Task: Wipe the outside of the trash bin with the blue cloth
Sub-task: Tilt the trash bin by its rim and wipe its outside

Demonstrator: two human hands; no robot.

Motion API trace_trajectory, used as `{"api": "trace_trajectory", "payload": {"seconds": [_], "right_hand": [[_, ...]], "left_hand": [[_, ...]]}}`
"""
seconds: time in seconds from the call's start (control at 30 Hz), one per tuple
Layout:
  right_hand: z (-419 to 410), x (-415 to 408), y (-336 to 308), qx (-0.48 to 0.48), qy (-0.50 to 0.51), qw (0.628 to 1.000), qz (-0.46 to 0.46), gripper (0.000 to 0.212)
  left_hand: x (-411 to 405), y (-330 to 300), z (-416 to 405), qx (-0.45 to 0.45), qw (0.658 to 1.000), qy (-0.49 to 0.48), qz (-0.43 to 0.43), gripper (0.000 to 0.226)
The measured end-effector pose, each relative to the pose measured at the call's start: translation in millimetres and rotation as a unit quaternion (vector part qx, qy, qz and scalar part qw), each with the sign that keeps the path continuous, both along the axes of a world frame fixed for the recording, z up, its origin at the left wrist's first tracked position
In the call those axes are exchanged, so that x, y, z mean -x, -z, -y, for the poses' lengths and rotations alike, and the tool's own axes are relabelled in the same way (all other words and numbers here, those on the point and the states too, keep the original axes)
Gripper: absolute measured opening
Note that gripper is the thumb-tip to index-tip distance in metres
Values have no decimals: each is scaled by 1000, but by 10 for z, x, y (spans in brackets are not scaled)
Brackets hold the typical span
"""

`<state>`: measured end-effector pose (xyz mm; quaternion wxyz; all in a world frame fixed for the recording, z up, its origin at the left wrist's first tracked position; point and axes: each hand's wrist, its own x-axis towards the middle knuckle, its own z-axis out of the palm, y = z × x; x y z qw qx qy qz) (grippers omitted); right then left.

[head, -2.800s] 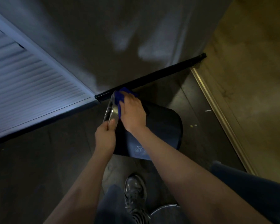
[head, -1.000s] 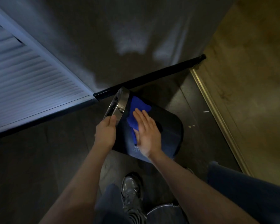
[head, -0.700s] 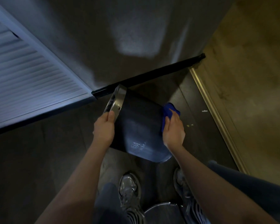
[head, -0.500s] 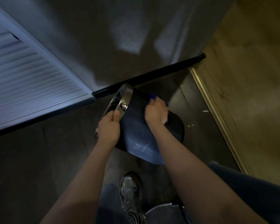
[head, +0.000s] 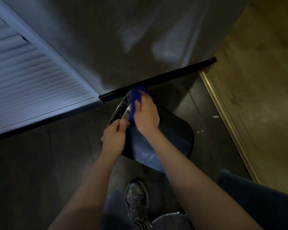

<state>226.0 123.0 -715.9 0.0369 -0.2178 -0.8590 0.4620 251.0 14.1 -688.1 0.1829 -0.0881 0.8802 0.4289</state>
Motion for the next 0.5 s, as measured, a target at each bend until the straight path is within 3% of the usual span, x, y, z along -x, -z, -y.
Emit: {"api": "trace_trajectory", "payload": {"seconds": [0.07, 0.17, 0.23, 0.33, 0.5], "right_hand": [[-255, 305, 43, 91, 10, 990, 103, 33], [-565, 724, 71, 261, 25, 944, 201, 28], [-675, 847, 47, 277, 26, 927, 252, 22], [-818, 835, 23, 268, 41, 920, 283, 33], [-923, 696, 66, 306, 87, 920, 227, 34]], "left_hand": [[-71, -21, 81, -5, 998, 58, -16, 35], [-181, -63, 128, -12, 989, 143, -48, 34], [-212, -79, 101, -12, 980, 182, -78, 30], [-210, -77, 25, 18, 969, 215, -118, 44], [-162, -93, -121, 29, 974, 213, -76, 37]]}}
